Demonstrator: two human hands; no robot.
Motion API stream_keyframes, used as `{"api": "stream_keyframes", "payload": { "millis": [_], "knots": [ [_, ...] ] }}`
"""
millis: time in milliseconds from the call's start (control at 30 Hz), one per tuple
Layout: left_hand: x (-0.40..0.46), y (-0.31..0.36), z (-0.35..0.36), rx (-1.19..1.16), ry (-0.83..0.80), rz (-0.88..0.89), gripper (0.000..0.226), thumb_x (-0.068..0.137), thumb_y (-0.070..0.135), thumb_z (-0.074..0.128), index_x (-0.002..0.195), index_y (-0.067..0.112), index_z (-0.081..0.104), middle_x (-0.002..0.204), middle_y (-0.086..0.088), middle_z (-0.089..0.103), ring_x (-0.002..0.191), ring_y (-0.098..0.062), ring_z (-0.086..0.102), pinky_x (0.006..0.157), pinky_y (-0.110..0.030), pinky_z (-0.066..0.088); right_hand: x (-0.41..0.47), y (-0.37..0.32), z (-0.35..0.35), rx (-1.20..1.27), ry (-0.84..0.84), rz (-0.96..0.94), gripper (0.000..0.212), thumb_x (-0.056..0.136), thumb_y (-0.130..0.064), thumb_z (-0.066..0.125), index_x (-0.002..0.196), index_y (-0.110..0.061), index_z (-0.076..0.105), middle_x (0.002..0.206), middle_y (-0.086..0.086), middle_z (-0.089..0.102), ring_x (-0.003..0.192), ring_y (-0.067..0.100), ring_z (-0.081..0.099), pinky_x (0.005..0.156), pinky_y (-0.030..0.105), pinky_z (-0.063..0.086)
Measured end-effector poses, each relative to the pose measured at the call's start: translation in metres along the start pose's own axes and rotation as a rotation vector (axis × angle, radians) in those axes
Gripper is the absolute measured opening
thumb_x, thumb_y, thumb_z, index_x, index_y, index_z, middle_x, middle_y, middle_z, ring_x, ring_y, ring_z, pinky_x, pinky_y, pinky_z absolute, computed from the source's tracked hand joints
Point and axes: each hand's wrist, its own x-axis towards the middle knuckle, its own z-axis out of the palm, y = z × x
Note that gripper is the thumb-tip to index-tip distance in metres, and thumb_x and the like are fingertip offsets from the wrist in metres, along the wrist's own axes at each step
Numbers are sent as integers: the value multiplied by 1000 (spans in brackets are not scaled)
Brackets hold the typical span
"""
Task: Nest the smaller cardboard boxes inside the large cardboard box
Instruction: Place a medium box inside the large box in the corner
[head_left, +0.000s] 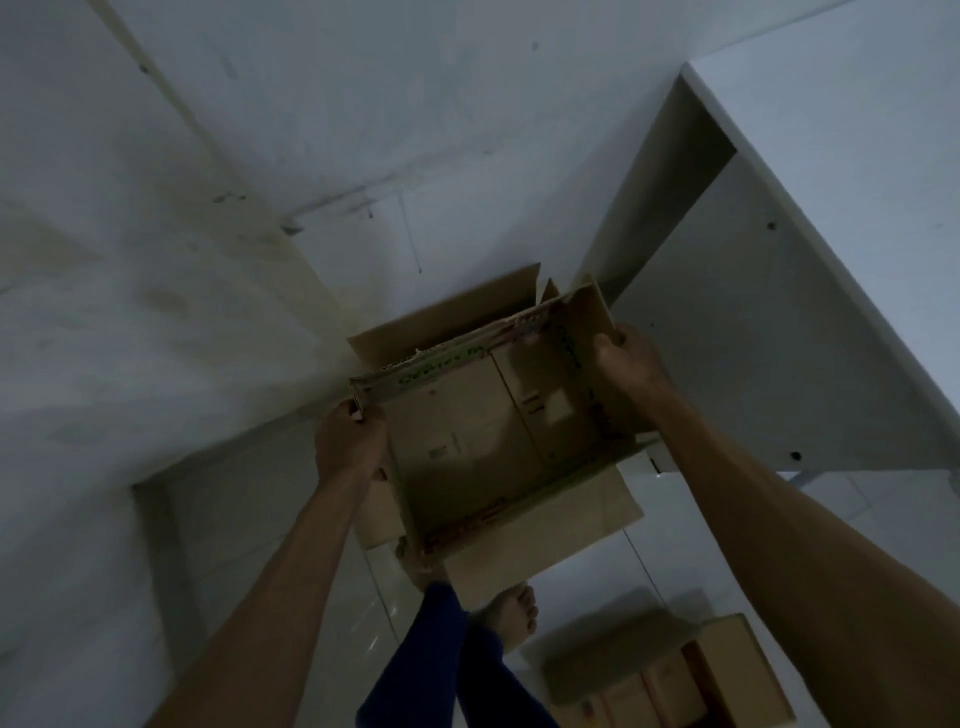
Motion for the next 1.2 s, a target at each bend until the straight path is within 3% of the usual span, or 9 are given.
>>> {"api": "stream_keyframes", "payload": {
  "millis": [133,200,367,600,700,867,1033,1133,1200],
  "knots": [
    [32,-2,22,-59,-18,-53,36,99,31,50,132,18,60,86,4,68,73,-24,70,47,-34,58,40,2,11,-56,7,-22,29,99,-39,45,126,-33,54,103,-6,64,89,16,65,66,34,51],
    [48,-5,28,-64,-21,-96,42,98,33,50,138,18,57,88,4,68,77,-28,71,53,-41,62,56,6,18,-83,-1,-34,32,99,-41,45,129,-33,53,104,-6,64,90,17,65,73,38,56],
    [67,-12,40,-37,24,-140,53,96,51,55,140,22,56,83,9,64,74,-24,70,54,-46,62,77,14,33,-131,-30,-35,42,96,-45,43,137,-35,49,104,-9,62,92,18,64,84,45,57],
    [87,-19,55,-18,-7,-149,43,100,36,51,140,20,56,86,-1,68,75,-29,70,62,-46,63,100,28,50,-154,-13,24,43,99,-44,44,140,-31,46,118,-1,62,98,22,64,88,49,56],
    [98,-23,63,-9,-38,-150,45,100,41,51,139,22,56,97,-5,71,77,-27,70,65,-47,63,111,37,58,-153,-36,51,46,96,-44,47,140,-34,45,125,1,60,105,25,62,94,52,55],
    [119,-45,78,-43,-90,-196,47,99,31,53,145,21,52,113,-10,71,88,-30,71,64,-48,63,133,60,79,-184,-26,69,46,97,-43,49,141,-31,47,133,3,56,112,26,60,94,49,52],
    [139,-70,99,-58,-96,-214,50,99,35,52,146,21,51,115,-12,70,90,-29,71,68,-53,63,165,88,110,-317,31,75,53,96,-41,53,145,-24,42,154,10,29,132,39,44,106,50,40],
    [152,-81,111,-4,-94,-203,44,98,33,50,140,20,56,116,-13,68,92,-34,69,71,-55,62,180,105,125,-420,54,126,68,89,-50,50,151,-28,33,164,12,11,150,41,12,120,53,17],
    [159,-88,117,49,-95,-198,40,97,32,50,133,20,61,110,-12,67,90,-35,69,73,-54,62,187,115,137,-425,71,174,70,88,-51,51,152,-32,30,166,14,1,152,42,-1,122,54,7]
  ]
}}
